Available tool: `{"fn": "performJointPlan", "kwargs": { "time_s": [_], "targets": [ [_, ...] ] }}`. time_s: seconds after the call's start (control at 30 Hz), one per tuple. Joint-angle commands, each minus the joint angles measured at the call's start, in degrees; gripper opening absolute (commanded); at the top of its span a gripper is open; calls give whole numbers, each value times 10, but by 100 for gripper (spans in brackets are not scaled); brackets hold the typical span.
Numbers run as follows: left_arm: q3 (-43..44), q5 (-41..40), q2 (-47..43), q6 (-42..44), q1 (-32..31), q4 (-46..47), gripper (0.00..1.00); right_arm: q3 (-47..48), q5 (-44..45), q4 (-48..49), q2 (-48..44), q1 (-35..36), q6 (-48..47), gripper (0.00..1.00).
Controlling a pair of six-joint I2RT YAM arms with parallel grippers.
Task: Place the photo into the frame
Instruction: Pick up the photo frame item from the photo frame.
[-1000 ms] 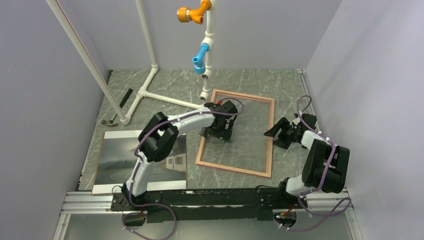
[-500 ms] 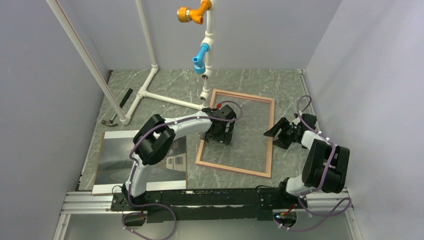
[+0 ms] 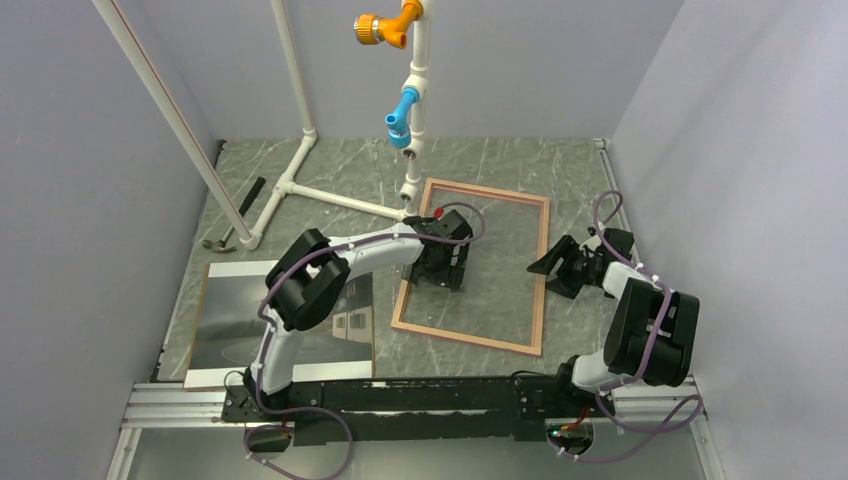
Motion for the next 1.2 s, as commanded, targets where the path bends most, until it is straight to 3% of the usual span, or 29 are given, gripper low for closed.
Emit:
{"fn": "performJointPlan", "kwargs": {
  "time_s": [0.0,0.2,0.33,0.5,0.83,1.17],
  "targets": [
    [-60,122,-11,0,-6,120,95,-11,-68,17,-10,4,9,69],
    [-107,174,-34,8,-5,194,92,-11,-112,33,-24,0,15,68],
    [-111,163,-36,5,-1,186,92,-4,-114,20,-42,-7,12,67],
    [-119,161,-38,4,5,186,92,2,-139,15,-69,-22,14,55],
    [-124,161,-38,8,10,186,91,-16,-179,51,-110,-26,40,48],
    [-146,148,-79,10,14,199,92,11,-141,3,-115,-25,21,6]
  ]
}}
